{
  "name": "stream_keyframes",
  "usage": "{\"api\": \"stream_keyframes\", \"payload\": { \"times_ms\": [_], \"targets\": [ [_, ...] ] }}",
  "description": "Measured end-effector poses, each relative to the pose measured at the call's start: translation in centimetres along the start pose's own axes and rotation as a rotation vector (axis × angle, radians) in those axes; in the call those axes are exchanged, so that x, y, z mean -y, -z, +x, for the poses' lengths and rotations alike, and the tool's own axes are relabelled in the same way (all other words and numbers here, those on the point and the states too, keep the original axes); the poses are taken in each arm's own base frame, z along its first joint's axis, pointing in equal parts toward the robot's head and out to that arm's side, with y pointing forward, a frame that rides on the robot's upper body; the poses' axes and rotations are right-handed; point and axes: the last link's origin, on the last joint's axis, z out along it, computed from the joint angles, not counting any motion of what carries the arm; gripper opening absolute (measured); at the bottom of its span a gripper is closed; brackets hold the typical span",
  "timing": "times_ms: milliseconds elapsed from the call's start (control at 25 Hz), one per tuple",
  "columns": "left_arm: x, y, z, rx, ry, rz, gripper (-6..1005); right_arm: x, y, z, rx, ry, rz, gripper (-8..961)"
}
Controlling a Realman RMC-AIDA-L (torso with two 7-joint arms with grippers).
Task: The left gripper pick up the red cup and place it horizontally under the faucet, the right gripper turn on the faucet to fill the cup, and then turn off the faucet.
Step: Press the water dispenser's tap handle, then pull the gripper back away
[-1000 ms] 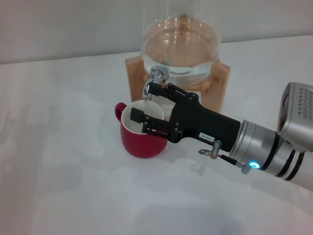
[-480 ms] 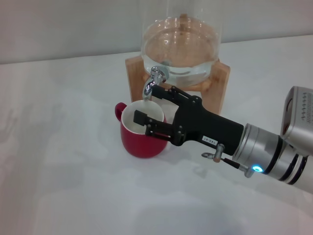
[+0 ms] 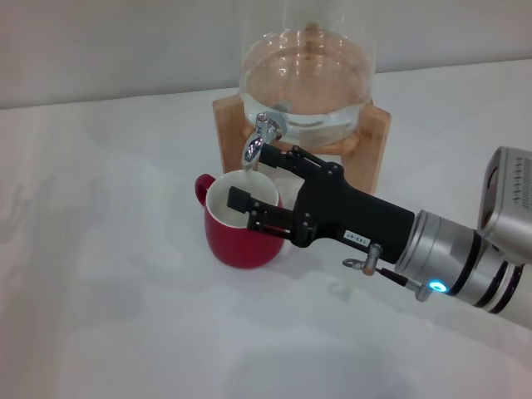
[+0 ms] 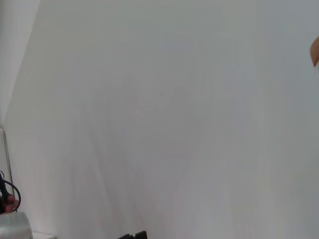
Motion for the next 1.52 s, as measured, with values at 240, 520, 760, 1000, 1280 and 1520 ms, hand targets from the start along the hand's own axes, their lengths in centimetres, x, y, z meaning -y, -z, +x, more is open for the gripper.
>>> {"api": "stream_keyframes", "payload": {
  "times_ms": [240,520,760,1000,1280,1520],
  "targets": [
    [0.0,-0.1,0.1,-0.002,0.0,-0.002,890,-0.5,-0.3,-0.1,0.0,-0.001,-0.034,868],
    [-0.1,-0.2,0.1,-0.004,0.0,-0.003,890,-0.8,-0.8,-0.1,0.0,0.001,-0.05,868],
    [-0.2,-0.3,0.2,-0.006,-0.002,-0.007,890,-0.7,-1.1,-0.1,-0.012,0.004,-0.049,868],
    [-0.2,-0.3,0.2,-0.006,-0.002,-0.008,890,-0.5,-1.6,0.0,-0.025,0.01,-0.045,868],
    [-0.2,-0.3,0.2,-0.008,-0.002,-0.009,889,-0.3,-1.6,-0.1,-0.022,0.013,-0.036,868],
    [-0.2,-0.3,0.2,-0.009,-0.002,-0.009,889,-0.1,-1.3,-0.1,-0.021,0.013,-0.024,868]
  ]
}}
